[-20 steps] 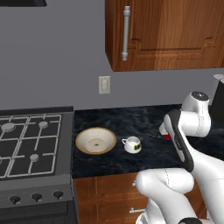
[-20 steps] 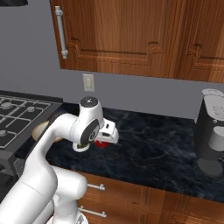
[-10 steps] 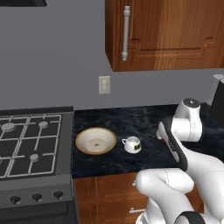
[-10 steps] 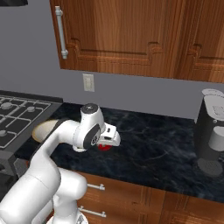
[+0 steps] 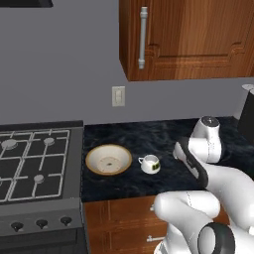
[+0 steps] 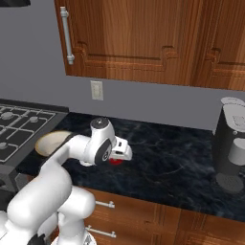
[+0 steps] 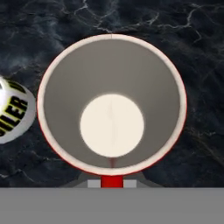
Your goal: Clear the mugs and bowl far away from the sink.
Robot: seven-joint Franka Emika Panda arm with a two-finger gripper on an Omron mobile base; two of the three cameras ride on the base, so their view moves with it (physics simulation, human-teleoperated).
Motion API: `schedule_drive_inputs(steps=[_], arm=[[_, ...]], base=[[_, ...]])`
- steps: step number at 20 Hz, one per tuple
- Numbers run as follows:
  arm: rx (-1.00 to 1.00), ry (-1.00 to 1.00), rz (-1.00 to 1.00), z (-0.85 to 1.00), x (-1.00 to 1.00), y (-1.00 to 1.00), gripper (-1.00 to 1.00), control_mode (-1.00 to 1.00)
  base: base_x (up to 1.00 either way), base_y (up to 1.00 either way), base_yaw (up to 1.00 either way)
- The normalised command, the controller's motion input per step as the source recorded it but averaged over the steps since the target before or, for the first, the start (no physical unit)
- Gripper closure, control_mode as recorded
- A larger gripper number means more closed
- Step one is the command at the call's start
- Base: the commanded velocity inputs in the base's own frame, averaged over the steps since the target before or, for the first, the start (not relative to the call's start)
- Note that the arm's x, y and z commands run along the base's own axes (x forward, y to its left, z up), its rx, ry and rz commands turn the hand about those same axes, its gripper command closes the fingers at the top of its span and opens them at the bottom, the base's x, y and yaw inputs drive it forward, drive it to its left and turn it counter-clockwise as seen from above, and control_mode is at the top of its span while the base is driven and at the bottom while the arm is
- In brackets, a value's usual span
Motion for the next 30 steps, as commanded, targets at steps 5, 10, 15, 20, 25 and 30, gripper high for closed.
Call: schedule_drive_inputs(steps=[5,10,15,20,25,30], arm=[[0.0,0.0,0.0,-0.24,0.31,-0.05,1.0,-1.0],[0.0,0.0,0.0,-0.23,0.25,-0.08,1.0,-1.0],[0.0,0.0,0.0,-0.21,0.23,-0.11,1.0,-1.0],[0.0,0.0,0.0,-0.16,0.25,-0.09,1.0,-1.0],[0.0,0.0,0.0,-0.16,0.24,-0.05,1.0,-1.0],[0.0,0.0,0.0,-0.17,0.22,-0.01,1.0,-1.0]], base=[[0.0,0.0,0.0],[0.0,0.0,0.0],[0.0,0.0,0.0],[0.0,0.0,0.0],[0.0,0.0,0.0],[0.0,0.0,0.0]])
